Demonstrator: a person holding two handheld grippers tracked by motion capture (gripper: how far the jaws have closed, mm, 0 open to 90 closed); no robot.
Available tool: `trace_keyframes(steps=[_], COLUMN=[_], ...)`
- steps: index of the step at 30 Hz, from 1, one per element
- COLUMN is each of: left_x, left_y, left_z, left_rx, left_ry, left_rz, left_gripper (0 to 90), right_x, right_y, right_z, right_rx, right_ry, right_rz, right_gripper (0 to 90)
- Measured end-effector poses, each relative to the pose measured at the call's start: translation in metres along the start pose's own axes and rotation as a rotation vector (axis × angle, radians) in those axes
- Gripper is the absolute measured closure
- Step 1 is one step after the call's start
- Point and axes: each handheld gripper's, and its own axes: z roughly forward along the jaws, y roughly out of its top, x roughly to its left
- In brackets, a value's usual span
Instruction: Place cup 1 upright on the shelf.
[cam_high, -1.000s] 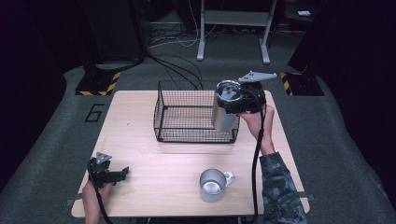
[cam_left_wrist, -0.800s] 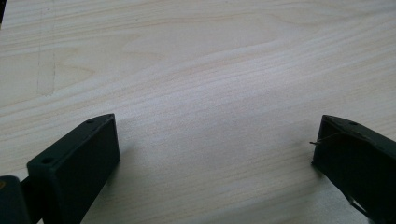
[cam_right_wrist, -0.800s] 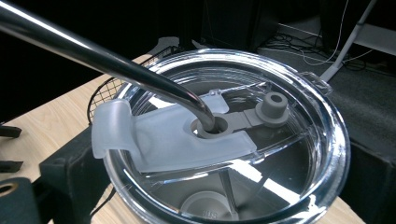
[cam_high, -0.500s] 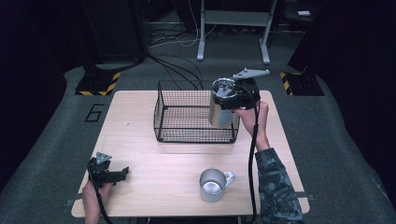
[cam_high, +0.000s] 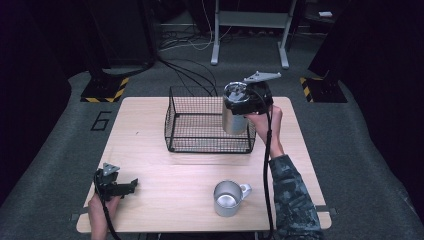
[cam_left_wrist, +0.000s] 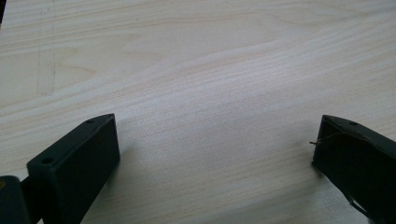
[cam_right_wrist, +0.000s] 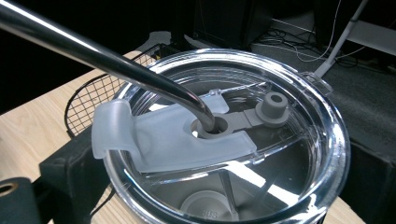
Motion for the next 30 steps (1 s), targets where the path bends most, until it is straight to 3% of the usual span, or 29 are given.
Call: trace_keyframes(steps=[10, 24, 25, 30], left_x=[0.0, 0.0, 0.0, 0.0], left_y=[0.0, 0.0, 0.0, 0.0], left_z=[0.0, 0.0, 0.0, 0.0], left_rx=[-0.005, 0.0, 0.0, -0.007], left_ry=[0.001, 0.001, 0.001, 0.004], left_rz=[-0.003, 0.001, 0.0, -0.001], left_gripper=[0.4, 0.4, 0.4, 0.4], right_x=[-0.004, -0.009, -0.011, -0.012], right_y=[0.0, -0.005, -0.005, -0.007], right_z=[0.013, 0.036, 0.038, 0.046], right_rx=[-0.018, 0.014, 0.016, 0.027], right_ry=[-0.024, -0.048, -0.046, -0.057], right_rz=[0.004, 0.043, 0.023, 0.035], right_gripper=[3.5, 3.5, 3.5, 3.5])
